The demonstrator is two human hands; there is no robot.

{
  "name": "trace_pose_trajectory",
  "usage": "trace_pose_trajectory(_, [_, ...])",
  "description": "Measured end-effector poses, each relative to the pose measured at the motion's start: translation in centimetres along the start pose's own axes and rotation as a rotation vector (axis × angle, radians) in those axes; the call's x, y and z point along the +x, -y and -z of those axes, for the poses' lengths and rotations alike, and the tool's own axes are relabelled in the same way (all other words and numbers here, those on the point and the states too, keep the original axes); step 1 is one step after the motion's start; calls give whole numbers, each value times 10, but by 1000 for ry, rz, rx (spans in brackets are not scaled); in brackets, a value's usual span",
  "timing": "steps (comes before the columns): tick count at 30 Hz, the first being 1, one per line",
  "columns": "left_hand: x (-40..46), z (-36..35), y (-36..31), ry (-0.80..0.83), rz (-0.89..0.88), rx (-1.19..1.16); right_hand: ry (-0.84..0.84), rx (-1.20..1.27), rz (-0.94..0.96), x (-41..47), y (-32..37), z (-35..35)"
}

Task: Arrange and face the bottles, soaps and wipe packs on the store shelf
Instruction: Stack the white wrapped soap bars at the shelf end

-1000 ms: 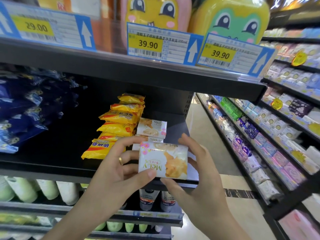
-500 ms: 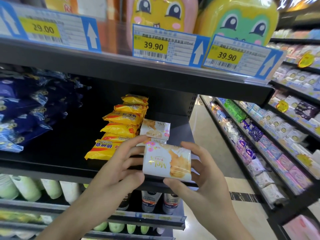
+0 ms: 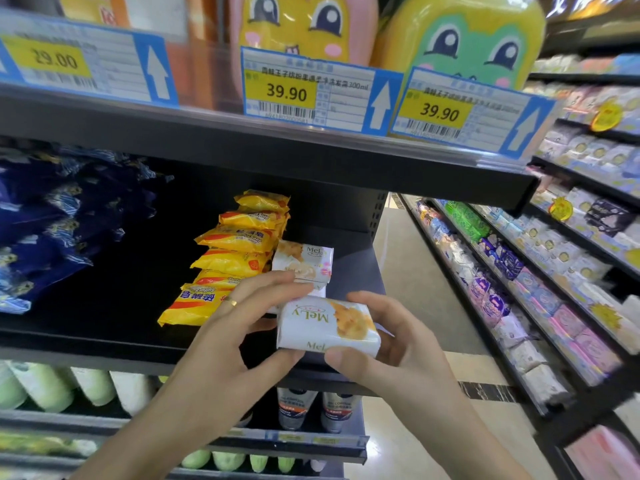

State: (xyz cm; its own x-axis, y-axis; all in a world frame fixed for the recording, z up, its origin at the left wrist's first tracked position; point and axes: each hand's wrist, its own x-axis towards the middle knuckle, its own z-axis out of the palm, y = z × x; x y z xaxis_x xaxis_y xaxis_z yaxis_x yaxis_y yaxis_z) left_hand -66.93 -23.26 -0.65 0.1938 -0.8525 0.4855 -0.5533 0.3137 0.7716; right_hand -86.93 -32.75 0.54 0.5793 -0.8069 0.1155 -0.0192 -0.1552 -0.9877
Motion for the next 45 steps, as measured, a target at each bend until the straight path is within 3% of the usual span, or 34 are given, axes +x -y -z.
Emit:
trace_pose_trajectory(8, [2, 1, -2, 30, 87, -129, 55, -40, -37, 3, 5, -1])
trace_pose_trajectory(14, [1, 0, -4, 53, 250, -292, 73, -115, -10, 2, 1, -4])
trace_pose_trajectory(19, [3, -1, -7, 4, 332, -348, 35, -228, 110, 0, 0, -7])
trace_pose_trajectory(25, [5, -2, -7, -36, 488, -380, -55, -476, 402, -2, -18, -5])
trace_pose_trajectory(34, [8, -6, -7, -64, 613, -406, -157, -989, 752, 6, -33, -8])
trace_pose_trajectory(40, [11, -6, -9, -18, 675, -507, -199, -1010, 874, 7, -35, -6])
trace_pose_trajectory(45, [13, -4, -10, -17, 669, -509, -171, -996, 863, 10, -28, 0])
